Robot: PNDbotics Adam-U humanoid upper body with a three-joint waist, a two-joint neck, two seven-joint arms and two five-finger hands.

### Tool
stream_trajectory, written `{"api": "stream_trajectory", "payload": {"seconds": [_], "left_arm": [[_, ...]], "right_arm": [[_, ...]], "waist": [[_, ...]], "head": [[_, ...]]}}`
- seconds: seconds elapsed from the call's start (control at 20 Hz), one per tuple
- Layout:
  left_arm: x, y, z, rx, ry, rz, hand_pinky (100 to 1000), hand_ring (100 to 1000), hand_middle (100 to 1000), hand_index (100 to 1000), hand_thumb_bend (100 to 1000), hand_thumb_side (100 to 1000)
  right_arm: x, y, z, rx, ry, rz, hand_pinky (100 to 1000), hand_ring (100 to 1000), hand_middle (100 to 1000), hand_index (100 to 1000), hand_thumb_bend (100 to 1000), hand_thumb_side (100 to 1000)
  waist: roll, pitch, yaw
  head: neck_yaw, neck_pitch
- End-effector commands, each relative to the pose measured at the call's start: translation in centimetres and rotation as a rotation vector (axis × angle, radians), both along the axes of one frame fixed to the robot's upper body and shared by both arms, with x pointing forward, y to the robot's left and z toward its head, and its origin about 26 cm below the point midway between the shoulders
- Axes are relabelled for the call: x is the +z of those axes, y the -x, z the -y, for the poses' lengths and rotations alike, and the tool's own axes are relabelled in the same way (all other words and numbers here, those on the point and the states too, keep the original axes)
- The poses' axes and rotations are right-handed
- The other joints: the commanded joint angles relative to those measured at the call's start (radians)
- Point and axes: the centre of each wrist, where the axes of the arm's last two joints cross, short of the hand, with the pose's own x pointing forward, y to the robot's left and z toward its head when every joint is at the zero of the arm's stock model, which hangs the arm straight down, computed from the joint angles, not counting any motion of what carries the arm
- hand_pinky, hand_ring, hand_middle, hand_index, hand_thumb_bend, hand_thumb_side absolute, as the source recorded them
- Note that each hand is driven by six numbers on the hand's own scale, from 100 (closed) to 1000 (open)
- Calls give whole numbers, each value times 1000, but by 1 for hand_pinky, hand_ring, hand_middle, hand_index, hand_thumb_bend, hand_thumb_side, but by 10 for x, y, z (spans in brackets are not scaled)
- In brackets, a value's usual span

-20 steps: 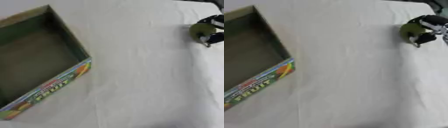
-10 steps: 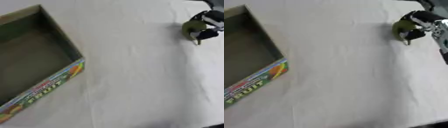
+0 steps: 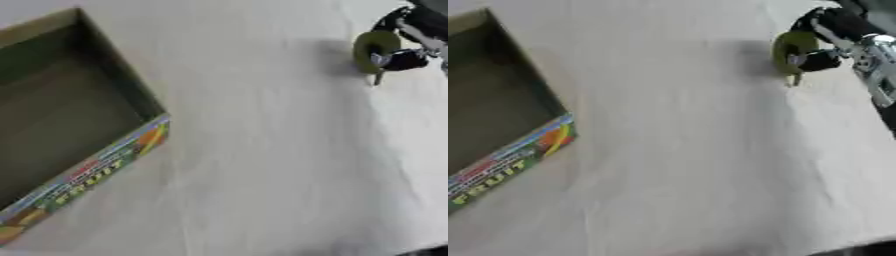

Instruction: Pick up objects on the table and place them in the box.

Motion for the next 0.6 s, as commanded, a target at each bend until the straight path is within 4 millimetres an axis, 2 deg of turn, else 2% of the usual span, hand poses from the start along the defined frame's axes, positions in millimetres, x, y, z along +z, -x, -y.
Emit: {"api": "stream_trajectory", "payload": {"seconds": [0.05,0.1,0.15,0.35,0.6], "left_arm": [[7,5,-4,19,-21,21,630,720,651,837,100,575],[7,5,-4,20,-20,21,630,720,651,837,100,575],[7,5,-4,21,-20,21,631,720,650,837,100,575],[6,6,-5,29,-21,19,631,720,649,837,100,574],[5,6,-6,34,-21,17,631,712,648,836,100,575]], "right_arm": [[34,9,-5,26,61,96,727,639,543,686,100,315],[35,10,-7,30,62,105,727,639,543,686,100,315],[36,10,-9,36,63,115,729,622,530,677,100,273],[55,13,-26,153,63,227,731,607,519,669,100,231],[70,14,-59,370,64,329,737,584,513,665,100,201]], "waist": [[2,-31,-4],[2,-31,-4],[2,-32,-3],[3,-36,-8],[3,-45,-9]], "head": [[0,2],[-1,3],[-1,4],[2,9],[4,15]]}}
